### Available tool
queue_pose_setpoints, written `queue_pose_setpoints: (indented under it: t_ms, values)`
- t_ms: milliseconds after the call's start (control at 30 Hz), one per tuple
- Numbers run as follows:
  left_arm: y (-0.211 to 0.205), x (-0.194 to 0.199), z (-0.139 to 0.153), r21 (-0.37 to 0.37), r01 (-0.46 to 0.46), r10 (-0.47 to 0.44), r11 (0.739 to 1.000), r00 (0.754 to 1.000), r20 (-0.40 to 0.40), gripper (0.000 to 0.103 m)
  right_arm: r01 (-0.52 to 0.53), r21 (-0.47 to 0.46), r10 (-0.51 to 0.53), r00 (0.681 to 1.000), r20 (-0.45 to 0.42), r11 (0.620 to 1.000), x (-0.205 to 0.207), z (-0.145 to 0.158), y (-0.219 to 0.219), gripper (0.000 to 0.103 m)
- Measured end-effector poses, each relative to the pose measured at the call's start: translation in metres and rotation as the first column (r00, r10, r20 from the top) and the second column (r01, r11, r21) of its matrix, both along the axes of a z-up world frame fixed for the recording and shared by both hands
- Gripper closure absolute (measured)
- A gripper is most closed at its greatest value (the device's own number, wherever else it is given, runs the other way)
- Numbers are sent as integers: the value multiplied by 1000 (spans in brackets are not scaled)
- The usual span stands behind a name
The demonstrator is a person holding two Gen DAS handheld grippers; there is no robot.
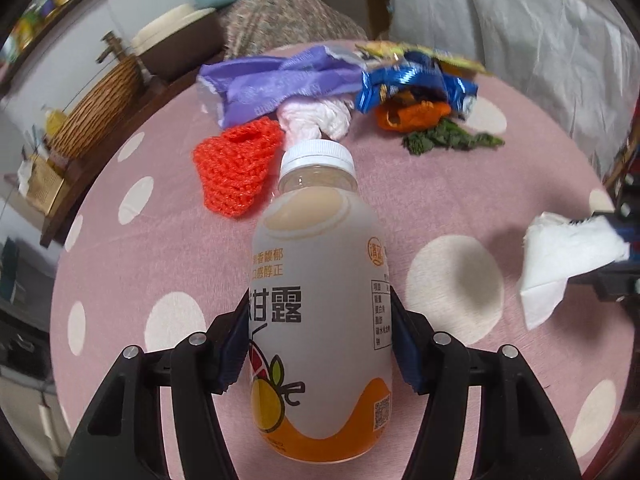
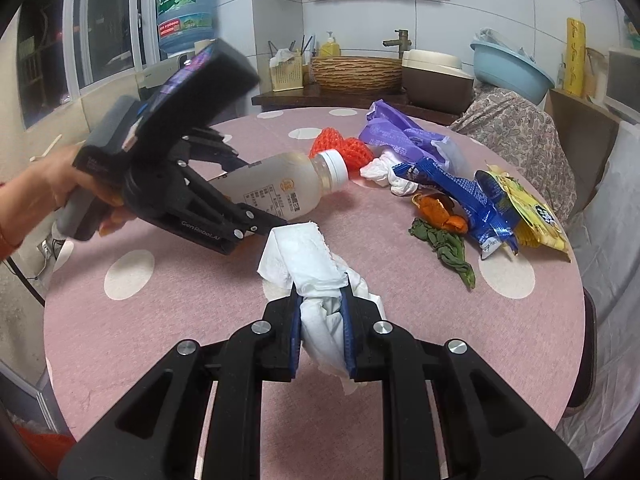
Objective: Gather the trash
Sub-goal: 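Grasp the white-and-orange bottle with the left tool while the right tool holds the tissue, then carry the tissue and bottle over the brown bin and open both tools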
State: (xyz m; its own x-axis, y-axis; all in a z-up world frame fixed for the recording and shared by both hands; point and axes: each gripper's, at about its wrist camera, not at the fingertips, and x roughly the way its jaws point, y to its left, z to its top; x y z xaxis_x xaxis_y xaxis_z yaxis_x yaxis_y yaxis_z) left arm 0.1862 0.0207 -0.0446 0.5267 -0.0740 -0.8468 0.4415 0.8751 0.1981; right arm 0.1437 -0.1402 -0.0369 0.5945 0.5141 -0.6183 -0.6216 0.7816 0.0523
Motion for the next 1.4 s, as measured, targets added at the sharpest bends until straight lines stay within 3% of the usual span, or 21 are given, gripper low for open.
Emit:
queue_pose_setpoints:
  t_ms: [133,367,667,1000,1400]
  values:
    - [0,-16,11,-100,-46,53,994,996,72,42,-2,22,2,1000,-5,1000,-4,-2,-6,86]
    - [-11,-32,28,-261,-90,136,961,977,167,42,10,51,-9,1000,-14,999,-11,-8,-20,86]
    - [-53,-35,49,-373,-35,133,927,962,239,42,68,116,-67,998,-14,991,-17,-9,-61,86]
    - [-133,-13,60,-413,83,32,907,964,265,42,180,194,-183,983,-4,964,-15,-4,-136,86]
    - [-233,21,68,-417,212,-108,884,960,259,42,355,221,-364,931,-1,908,16,-5,-229,86]
